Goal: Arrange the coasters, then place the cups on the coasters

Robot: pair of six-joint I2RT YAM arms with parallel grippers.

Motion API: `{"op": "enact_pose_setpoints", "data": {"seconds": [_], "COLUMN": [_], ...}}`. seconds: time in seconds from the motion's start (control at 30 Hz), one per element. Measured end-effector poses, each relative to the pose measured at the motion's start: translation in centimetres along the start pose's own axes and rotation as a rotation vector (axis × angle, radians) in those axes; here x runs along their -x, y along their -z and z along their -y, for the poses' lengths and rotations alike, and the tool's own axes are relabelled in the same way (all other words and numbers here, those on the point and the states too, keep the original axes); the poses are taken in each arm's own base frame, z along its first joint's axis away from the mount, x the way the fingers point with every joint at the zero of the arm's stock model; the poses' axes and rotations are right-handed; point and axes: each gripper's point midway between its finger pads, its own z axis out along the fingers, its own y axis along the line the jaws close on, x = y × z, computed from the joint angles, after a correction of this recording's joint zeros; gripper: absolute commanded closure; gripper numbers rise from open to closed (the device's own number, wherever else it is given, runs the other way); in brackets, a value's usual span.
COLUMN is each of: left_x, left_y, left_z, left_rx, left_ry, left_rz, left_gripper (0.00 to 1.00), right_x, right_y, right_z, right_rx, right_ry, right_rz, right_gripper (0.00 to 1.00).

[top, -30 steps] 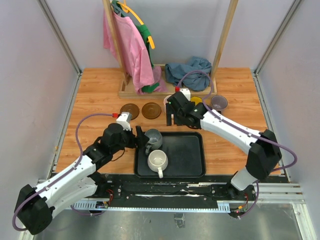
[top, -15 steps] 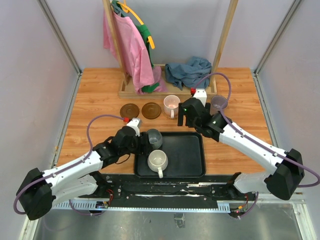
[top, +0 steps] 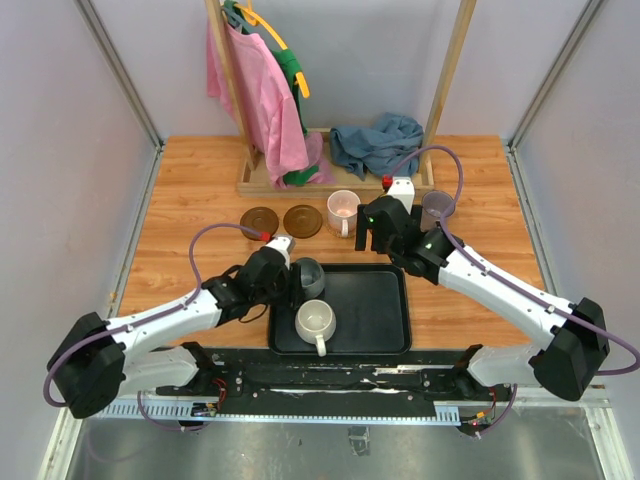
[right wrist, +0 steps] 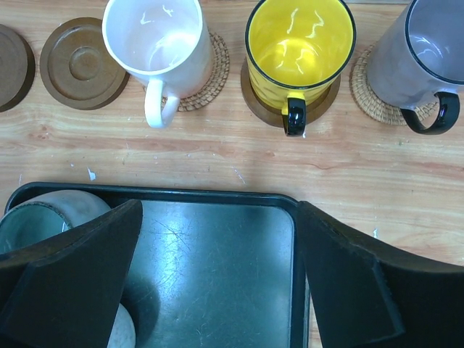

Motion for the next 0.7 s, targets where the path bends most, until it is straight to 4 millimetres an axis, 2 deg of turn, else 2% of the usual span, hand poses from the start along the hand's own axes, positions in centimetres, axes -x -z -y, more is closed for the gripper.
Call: {"op": "enact_pose_setpoints", "data": {"seconds": [0.2, 0.33, 0.43, 0.57, 0.6, 0.7], "left_x": [-0.4, -1.0, -1.5, -1.7, -1.6, -1.6], "left_y": [-0.4, -0.8, -1.1, -1.2, -1.2, -1.2], "left_z": [0.3, 0.1, -0.1, 0.1, 0.1, 0.2], "left_rx": [0.0, 0.01, 0.018, 0.016, 0.017, 0.019], "left_ry": [-0.009, -0.013, -0.016, -0.027, -0.032, -0.033], "left_rz": [-0.025, -0.049, -0.068, -0.081, -0.081, -0.084], "left_gripper": [0.48, 0.54, 0.64, 0.87, 0.96, 0.99], "right_x": [0.0, -0.2, -0.4, -0.4, -0.4, -0.5], "right_y": [0.0, -0.2, -0.2, -0.3, -0.3, -0.3], "right_z": [0.0, 0.0, 0.1, 0.1, 0.1, 0.1], "right_rx": [0.001, 0.001, -0.001, -0.003, -0.004, -0.004], "right_ry": [0.0, 0.001, 0.003, 0.003, 0.003, 0.003], "right_rz": [0.002, 0.001, -0.001, -0.001, -0.001, -0.001], "right_gripper": [0.12, 0.11, 0.11, 0.11, 0.11, 0.11]}}
